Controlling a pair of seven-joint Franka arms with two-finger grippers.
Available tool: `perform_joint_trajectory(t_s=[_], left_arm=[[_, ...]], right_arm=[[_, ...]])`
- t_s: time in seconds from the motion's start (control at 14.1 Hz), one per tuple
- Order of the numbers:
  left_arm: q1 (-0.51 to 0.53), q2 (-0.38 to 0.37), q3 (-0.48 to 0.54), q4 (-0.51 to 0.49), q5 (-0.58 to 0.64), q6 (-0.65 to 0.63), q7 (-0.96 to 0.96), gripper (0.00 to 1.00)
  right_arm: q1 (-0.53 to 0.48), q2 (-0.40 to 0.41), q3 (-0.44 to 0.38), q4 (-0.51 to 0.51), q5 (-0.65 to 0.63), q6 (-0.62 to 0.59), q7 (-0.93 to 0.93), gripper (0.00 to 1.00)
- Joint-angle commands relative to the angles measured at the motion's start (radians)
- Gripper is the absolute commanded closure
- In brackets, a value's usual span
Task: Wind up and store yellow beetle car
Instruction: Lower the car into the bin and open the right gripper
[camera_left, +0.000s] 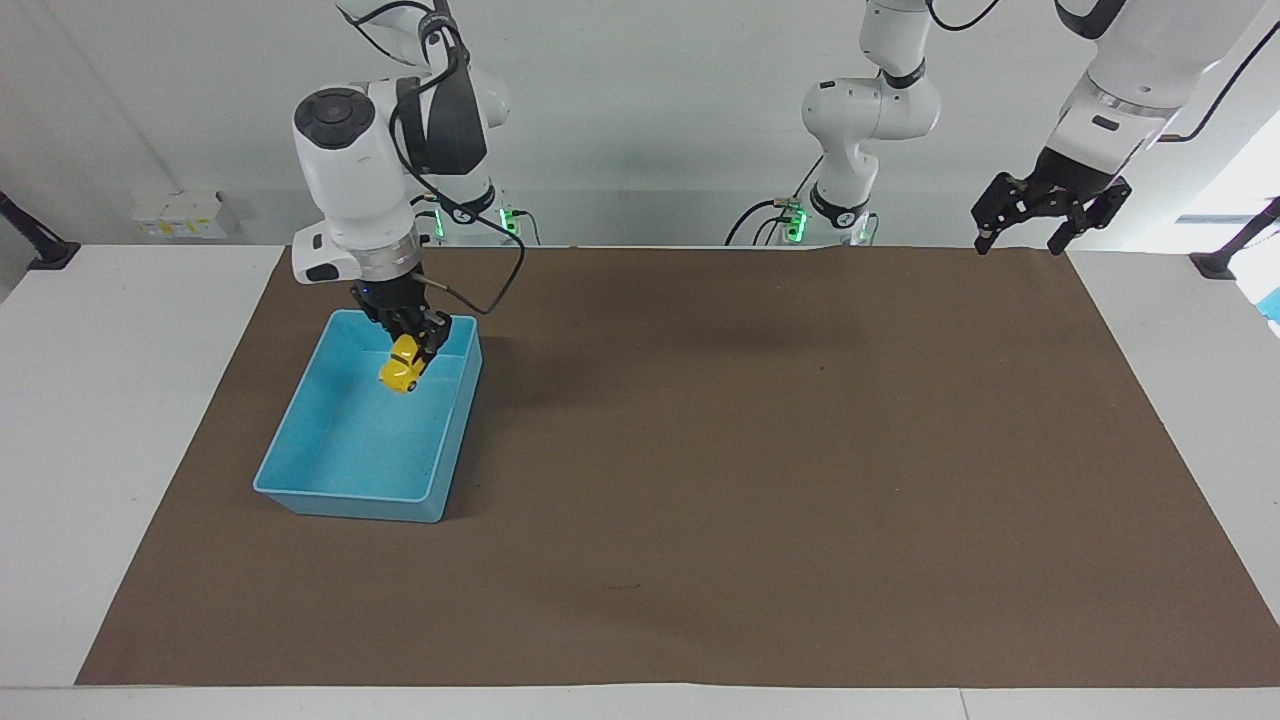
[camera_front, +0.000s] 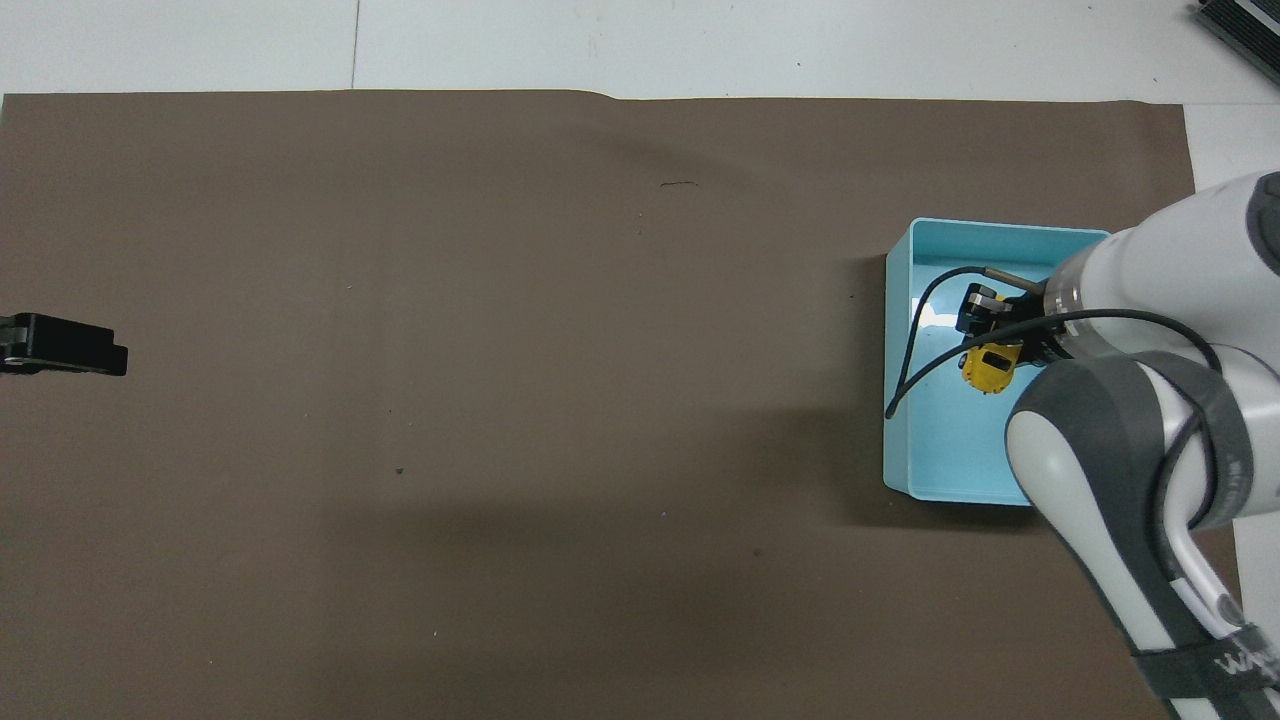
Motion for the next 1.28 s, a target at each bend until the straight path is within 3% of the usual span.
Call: perform_joint_trajectory(t_s=[0.0,0.21,0.57,0.99,1.21], left_arm=[[0.009,-0.002,-0.004,0.014,-0.005,-0.023,-0.005,0.0],[0.009,-0.002,-0.004,0.014,-0.005,-0.023,-0.005,0.0],[0.009,-0.002,-0.004,0.014,-0.005,-0.023,-0.005,0.0],[0.009,-0.002,-0.004,0.014,-0.005,-0.023,-0.005,0.0],[0.009,-0.002,-0.004,0.014,-0.005,-0.023,-0.005,0.0]], right_arm=[[-0.057,-0.082,0.004,-0.141,0.05,0.099,-0.233,1.0],[-0.09,-0.139,0.004,-0.278,0.051,0.216,-0.449,1.0],[-0.13,-0.134,0.003,-0.418,0.051,0.467,-0.488,1.0],[-0.134,-0.038,0.003,-0.45,0.046,0.638,-0.487,1.0],[-0.134,-0.03,0.003,-0.456,0.036,0.655,-0.484,1.0]])
